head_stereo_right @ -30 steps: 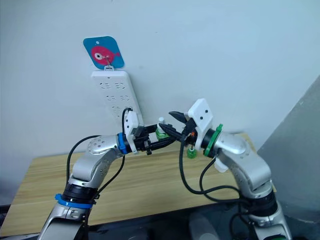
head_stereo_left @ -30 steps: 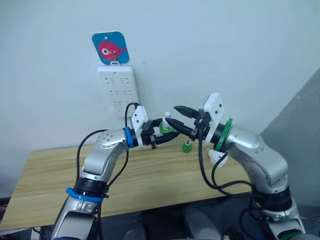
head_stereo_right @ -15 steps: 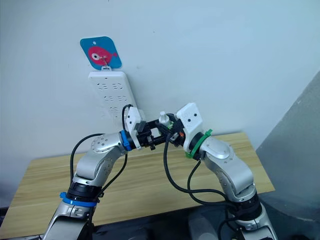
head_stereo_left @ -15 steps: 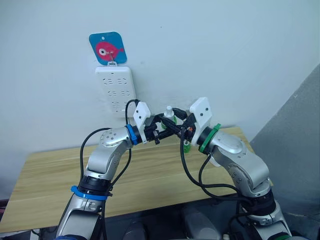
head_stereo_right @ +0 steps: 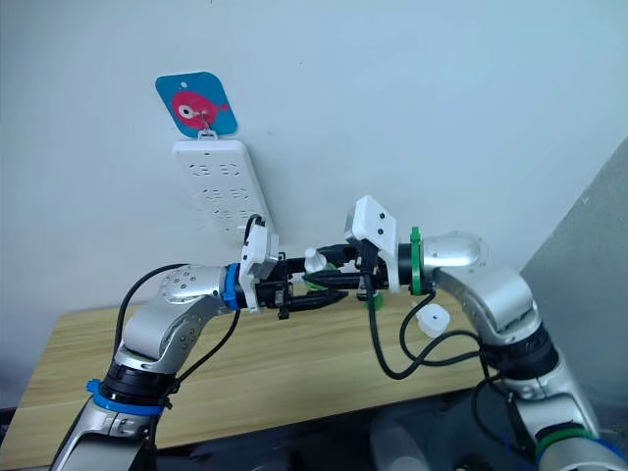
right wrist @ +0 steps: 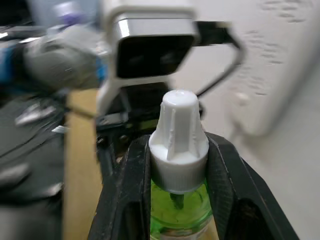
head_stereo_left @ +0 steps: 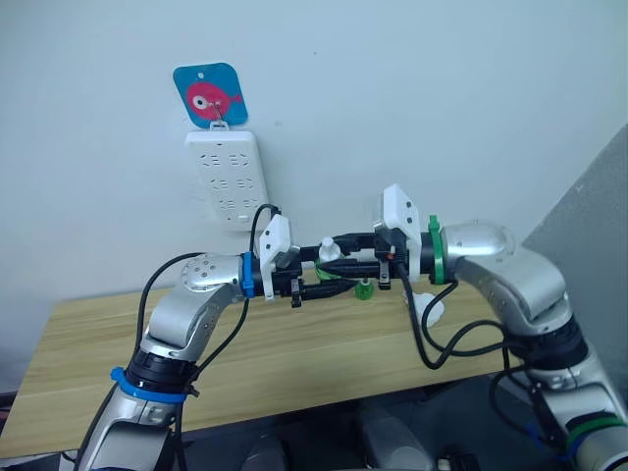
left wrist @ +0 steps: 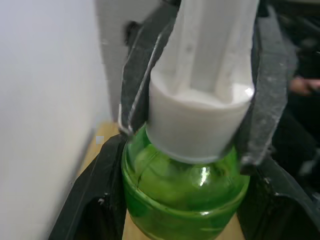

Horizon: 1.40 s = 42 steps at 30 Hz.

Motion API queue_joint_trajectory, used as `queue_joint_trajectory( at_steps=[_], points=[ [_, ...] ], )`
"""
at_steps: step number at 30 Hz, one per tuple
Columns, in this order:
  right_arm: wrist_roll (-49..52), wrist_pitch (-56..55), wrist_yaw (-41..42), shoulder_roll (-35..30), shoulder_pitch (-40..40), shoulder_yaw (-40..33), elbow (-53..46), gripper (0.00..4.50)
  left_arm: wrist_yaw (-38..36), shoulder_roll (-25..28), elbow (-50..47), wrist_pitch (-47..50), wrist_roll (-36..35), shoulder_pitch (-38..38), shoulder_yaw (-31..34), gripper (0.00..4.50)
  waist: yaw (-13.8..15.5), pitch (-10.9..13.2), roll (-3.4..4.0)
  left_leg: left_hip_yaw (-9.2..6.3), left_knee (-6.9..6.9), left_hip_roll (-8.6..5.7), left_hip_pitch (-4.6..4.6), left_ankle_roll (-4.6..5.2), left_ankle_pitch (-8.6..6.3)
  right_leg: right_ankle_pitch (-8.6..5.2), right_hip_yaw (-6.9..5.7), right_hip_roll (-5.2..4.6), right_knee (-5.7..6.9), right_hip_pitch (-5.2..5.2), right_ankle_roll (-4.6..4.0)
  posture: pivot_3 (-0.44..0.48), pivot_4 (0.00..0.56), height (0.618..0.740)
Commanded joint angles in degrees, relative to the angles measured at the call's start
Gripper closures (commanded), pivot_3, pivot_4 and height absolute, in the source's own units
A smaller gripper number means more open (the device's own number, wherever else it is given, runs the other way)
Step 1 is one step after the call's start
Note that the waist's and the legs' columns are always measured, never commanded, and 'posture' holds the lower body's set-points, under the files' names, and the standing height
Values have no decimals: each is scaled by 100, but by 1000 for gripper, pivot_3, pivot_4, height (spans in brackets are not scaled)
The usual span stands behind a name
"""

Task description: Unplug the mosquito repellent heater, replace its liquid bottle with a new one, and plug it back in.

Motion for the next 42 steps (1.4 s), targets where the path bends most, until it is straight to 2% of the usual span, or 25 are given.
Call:
queue_joint_trajectory(
  at_steps=[1, 7, 10, 14, 17, 21, 26, 42],
  points=[
    [292, 51, 750, -11, -275, 128, 162, 3058, 122, 30, 17, -36, -20, -136, 232, 2145, 12, 0, -1, -4, 0, 0, -2, 0, 0, 2, -3, 0, 0, 0, -3, -207, 81, 740],
    [106, -30, 74, 97, -94, -399, 40, 940, 445, -138, -9, -85, -24, -94, 371, 2145, 25, 0, -1, -3, 2, 0, -5, 0, 0, 6, -1, -2, 1, -1, -10, -211, 80, 740],
    [163, 130, -328, 2, 250, -688, -431, 928, 613, -170, -24, -59, -14, -30, 432, 2145, 38, 0, -1, -4, 2, 0, -5, 0, 0, 6, -1, -3, 0, -1, -10, -212, 83, 740],
    [-67, 250, -1846, 603, 1041, -951, -1385, 928, 761, -243, -108, -90, -16, 111, 430, 2145, 30, -1, -2, -3, 1, 2, -5, -1, 0, 5, 1, -2, 1, -2, -9, -220, 84, 740],
    [-222, 272, -2580, 1107, 1226, -866, -1552, 928, 765, -261, -166, -124, -1, 169, 409, 2145, -7, -1, -1, 1, 1, 4, -2, -1, 0, 3, 7, 1, 10, -5, -6, -226, 82, 740],
    [-331, 285, -2907, 1372, 1140, -675, -1450, 928, 671, -221, -190, -165, 10, 208, 382, 2145, 9, -2, 0, 1, 4, 2, -2, -2, 1, 2, 7, 1, 9, -4, -3, -226, 82, 740],
    [-435, 168, -2834, 1259, 1044, -575, -1161, 928, 673, -220, -181, -189, -3, 190, 394, 2145, 23, -3, 0, 1, 3, 0, -5, -2, 1, 5, 6, -1, 4, -4, -8, -219, 71, 740],
    [286, 306, -1287, -410, 992, -1150, -1140, 928, 779, -274, -192, -252, 14, 271, 421, 2145, 28, -3, 0, 3, 2, -1, -4, 0, 0, 3, 6, 0, 2, -4, -5, -210, 77, 740]
  ],
)
